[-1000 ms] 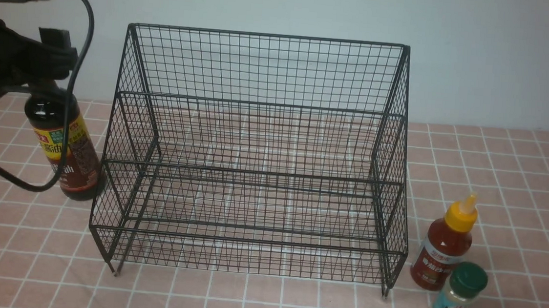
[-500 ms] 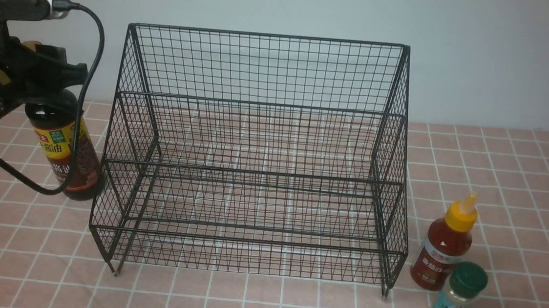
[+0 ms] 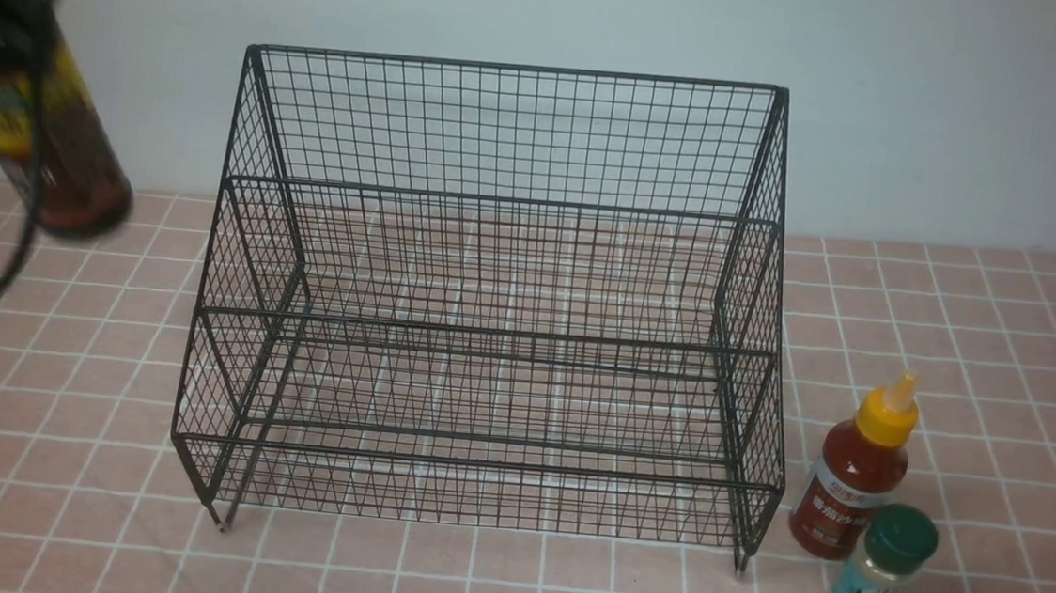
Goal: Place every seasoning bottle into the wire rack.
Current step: Use the left arm to put the condiment bottle back on the shelf
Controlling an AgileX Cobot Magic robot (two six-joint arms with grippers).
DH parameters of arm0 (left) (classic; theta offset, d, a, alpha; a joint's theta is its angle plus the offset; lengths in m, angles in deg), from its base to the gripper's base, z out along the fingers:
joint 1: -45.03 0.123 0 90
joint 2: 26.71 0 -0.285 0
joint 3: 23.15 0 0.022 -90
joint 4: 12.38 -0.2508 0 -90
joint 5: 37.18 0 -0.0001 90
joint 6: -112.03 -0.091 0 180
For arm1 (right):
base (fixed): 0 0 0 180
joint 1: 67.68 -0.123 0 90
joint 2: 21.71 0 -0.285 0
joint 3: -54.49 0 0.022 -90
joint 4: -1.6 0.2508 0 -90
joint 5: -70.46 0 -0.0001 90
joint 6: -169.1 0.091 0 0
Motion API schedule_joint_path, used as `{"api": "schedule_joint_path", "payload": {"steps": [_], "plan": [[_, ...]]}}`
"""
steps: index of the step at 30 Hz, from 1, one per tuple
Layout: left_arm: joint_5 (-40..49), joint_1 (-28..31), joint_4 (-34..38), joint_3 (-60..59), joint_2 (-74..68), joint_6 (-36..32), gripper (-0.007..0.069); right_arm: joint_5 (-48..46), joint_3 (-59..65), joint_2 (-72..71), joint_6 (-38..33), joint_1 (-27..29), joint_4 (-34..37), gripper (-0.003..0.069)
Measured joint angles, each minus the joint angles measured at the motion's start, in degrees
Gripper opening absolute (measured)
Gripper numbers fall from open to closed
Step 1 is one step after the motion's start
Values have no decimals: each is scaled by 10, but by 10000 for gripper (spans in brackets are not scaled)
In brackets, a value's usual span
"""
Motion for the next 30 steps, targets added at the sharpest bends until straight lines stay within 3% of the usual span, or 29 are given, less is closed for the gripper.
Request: {"api": "schedule_joint_path", "payload": {"steps": [8, 14, 20, 30], "plan": [[2, -42, -12, 16, 103, 1, 258, 0, 0, 0, 0, 0, 0, -11], [44, -121, -12, 16, 129, 1, 258, 0, 0, 0, 0, 0, 0, -11], [52, -186, -12, 16, 88, 2, 258, 0, 0, 0, 0, 0, -1, -11], [3, -199, -12, 16, -18, 2, 258, 0, 0, 0, 0, 0, -1, -11]]}}
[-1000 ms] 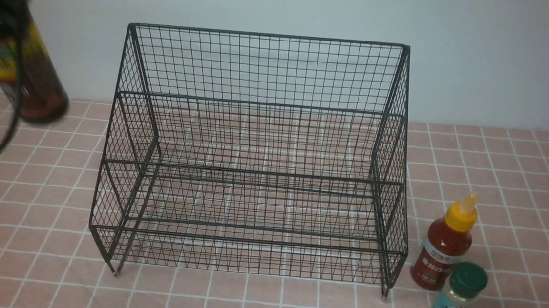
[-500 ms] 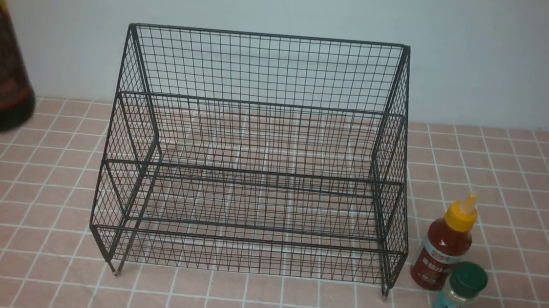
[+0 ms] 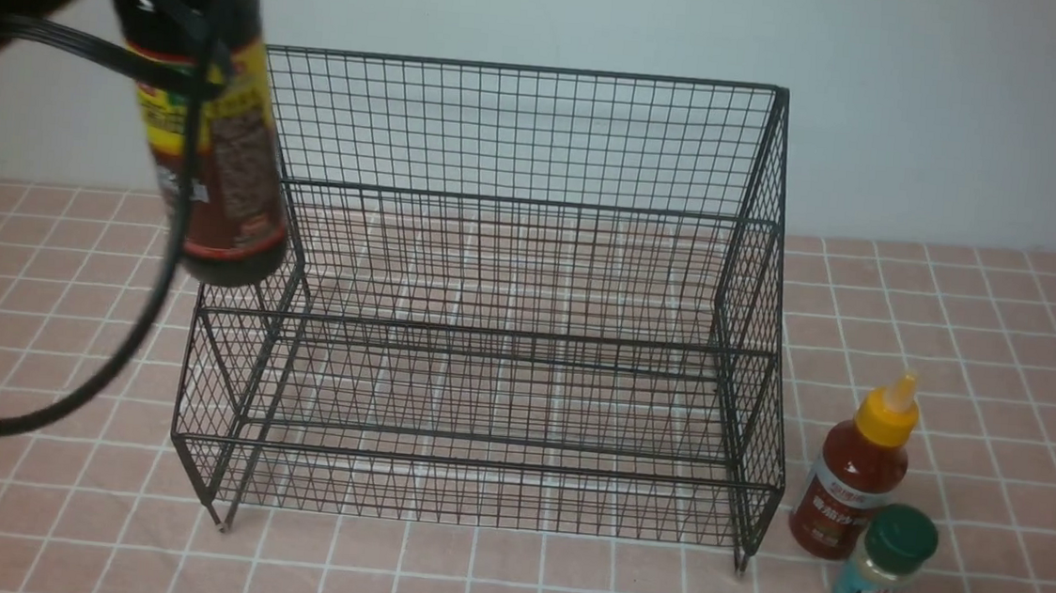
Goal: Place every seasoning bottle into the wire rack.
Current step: Use the left arm to put the condiment bottle back on the shelf
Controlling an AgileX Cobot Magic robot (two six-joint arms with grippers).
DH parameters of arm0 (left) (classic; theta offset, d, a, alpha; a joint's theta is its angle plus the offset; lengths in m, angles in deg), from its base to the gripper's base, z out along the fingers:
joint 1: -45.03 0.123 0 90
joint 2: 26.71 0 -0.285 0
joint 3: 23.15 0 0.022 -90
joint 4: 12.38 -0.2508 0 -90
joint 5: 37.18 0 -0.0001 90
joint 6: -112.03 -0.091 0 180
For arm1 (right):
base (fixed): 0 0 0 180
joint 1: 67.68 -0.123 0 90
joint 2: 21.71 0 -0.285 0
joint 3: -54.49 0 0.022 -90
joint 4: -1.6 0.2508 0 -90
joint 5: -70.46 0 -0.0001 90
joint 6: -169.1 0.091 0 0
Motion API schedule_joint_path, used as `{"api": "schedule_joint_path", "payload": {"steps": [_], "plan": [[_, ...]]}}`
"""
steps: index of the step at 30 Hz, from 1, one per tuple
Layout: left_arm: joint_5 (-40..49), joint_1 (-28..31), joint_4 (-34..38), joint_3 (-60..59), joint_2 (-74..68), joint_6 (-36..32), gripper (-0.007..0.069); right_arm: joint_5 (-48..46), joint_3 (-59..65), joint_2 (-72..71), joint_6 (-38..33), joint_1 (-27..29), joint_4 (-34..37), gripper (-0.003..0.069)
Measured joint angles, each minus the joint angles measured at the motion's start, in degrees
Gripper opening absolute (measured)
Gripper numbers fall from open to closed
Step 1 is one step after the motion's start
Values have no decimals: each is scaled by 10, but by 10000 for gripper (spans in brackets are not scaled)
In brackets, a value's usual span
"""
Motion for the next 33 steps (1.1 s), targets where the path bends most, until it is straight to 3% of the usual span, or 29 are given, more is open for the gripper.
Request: {"api": "schedule_joint_path", "payload": {"steps": [8, 33], "plan": [[-27, -1, 0, 0, -43, 0, 258, 0, 0, 0, 0, 0, 0, -11], [199, -1, 8, 2, -106, 4, 258, 0, 0, 0, 0, 0, 1, -11]]}}
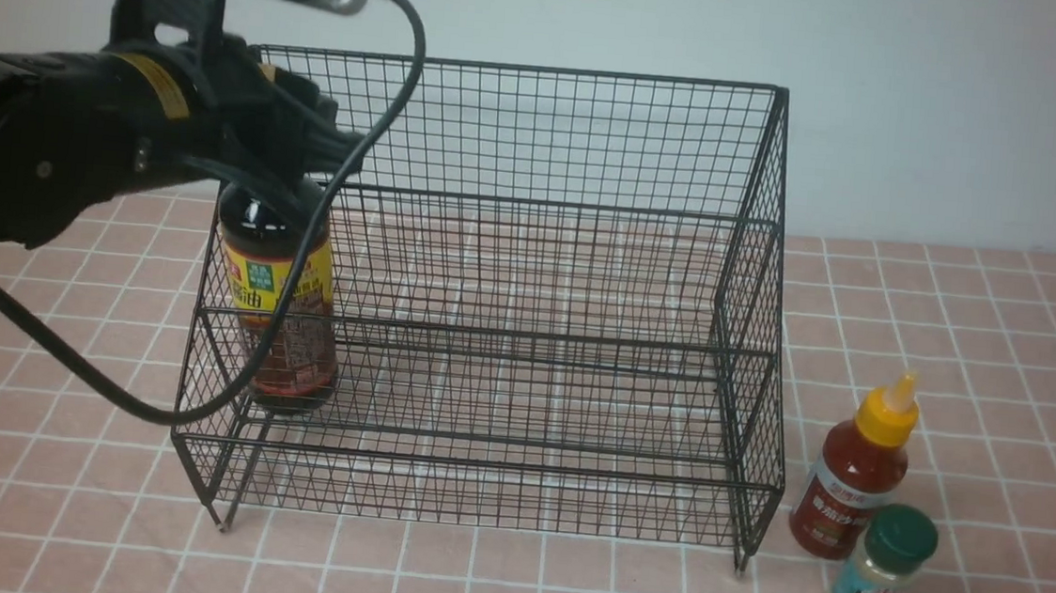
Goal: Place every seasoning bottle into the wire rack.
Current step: Use the left arm to put the condiment bottle back on the shelf, then use the right arm to grab the condiment bottle farthest to it
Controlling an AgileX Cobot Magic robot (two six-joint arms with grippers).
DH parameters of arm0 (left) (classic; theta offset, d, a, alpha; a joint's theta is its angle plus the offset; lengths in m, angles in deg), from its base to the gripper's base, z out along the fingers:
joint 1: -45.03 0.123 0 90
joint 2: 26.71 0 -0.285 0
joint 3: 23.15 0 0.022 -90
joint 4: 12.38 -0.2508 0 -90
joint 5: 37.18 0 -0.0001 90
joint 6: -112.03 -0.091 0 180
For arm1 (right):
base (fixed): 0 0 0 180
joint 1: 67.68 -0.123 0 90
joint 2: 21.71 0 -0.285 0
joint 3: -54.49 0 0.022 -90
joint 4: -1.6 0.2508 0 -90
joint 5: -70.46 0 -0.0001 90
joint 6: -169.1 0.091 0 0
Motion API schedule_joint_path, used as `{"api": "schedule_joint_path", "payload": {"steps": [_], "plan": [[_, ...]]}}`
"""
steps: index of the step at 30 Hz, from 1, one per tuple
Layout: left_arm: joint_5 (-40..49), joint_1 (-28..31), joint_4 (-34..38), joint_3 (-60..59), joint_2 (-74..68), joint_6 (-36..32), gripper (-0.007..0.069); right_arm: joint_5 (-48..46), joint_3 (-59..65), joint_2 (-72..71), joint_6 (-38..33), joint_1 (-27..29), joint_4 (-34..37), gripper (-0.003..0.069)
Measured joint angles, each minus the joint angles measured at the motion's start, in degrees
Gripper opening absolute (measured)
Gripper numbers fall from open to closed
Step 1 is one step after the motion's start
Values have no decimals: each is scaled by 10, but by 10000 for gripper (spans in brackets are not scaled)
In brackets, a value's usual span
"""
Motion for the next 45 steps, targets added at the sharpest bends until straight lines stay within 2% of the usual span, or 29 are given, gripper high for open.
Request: {"api": "schedule_joint_path", "payload": {"steps": [8, 17, 30, 34, 39, 40, 43, 45], "plan": [[20, 0, -1, 3, 0, 0, 265, 0, 0, 0, 0, 0, 0, -11], [17, 0, -6, 7, 16, -5, 372, 0, 0, 0, 0, 0, 0, -11], [25, 0, -7, 7, 143, -6, 367, 0, 0, 0, 0, 0, 0, -11], [49, 0, -7, 8, 199, -6, 288, 0, 0, 0, 0, 0, 0, -11], [88, 0, -7, 8, 257, -6, 108, 0, 0, 0, 0, 0, 0, -11], [99, 0, -7, 9, 271, -7, 52, 0, 0, 0, 0, 0, 0, -11], [133, 0, -9, 9, 298, -9, 3, 0, 0, 0, 0, 0, 0, -11], [154, 0, -13, 9, 310, -10, -4, 0, 0, 0, 0, 0, 0, -11]]}}
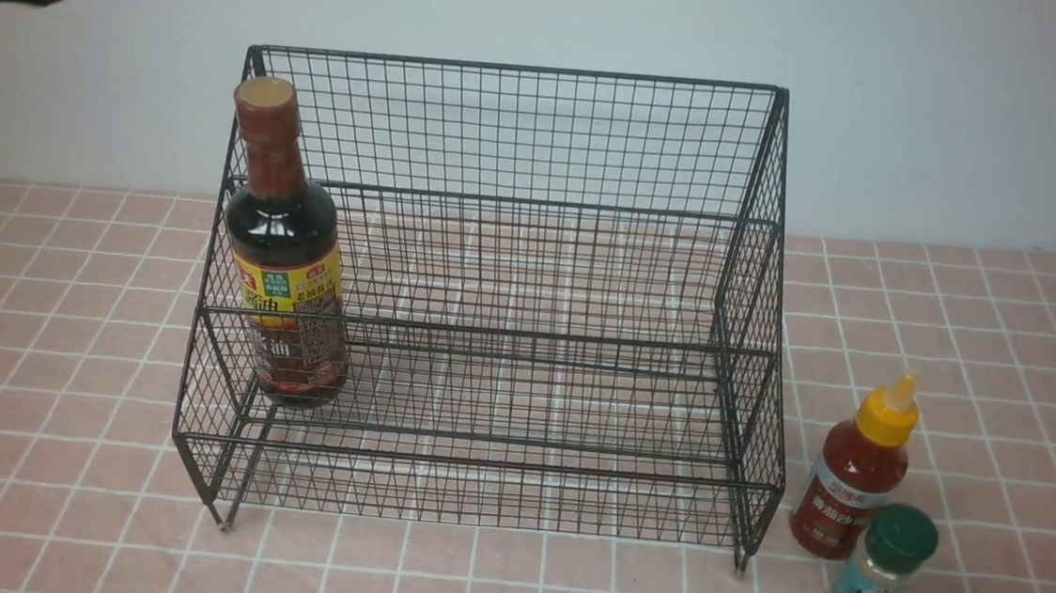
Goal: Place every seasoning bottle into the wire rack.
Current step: Use the right arm to grab the condiment bottle farthest to it
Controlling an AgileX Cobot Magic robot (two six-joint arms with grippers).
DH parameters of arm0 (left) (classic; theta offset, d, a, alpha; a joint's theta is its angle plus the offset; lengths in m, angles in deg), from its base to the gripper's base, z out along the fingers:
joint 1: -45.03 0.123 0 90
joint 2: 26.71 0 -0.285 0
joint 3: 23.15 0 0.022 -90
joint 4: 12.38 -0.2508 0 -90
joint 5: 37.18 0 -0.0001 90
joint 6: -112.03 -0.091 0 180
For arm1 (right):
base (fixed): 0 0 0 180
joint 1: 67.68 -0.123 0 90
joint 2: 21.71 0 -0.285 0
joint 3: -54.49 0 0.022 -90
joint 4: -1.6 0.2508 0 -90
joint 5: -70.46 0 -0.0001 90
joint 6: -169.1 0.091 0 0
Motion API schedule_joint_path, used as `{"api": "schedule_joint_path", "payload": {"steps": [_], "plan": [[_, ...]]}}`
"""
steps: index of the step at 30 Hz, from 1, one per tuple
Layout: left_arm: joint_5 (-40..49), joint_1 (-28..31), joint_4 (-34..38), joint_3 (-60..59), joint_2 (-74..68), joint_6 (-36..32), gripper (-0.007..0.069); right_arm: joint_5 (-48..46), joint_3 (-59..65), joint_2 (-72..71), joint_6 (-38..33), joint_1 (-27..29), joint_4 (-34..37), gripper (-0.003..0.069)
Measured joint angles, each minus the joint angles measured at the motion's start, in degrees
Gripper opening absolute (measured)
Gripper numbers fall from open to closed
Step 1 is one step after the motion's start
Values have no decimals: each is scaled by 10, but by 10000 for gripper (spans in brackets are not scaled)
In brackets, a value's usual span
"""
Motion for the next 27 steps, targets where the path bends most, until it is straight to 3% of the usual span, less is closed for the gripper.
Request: {"api": "schedule_joint_path", "payload": {"steps": [6, 10, 15, 27], "plan": [[79, 0, -9, -13, 47, 0, -7, 39, 5, 0, 9, 0, 28, -11], [67, 0, -9, -114, 126, 13, -7, 156, 6, 0, 42, 0, 121, -11], [35, 0, -9, -254, 229, 47, -7, 235, 6, 0, 74, 0, 209, -11], [33, 0, -10, -424, 379, 60, -7, 290, 5, 0, 69, 0, 228, -11]]}}
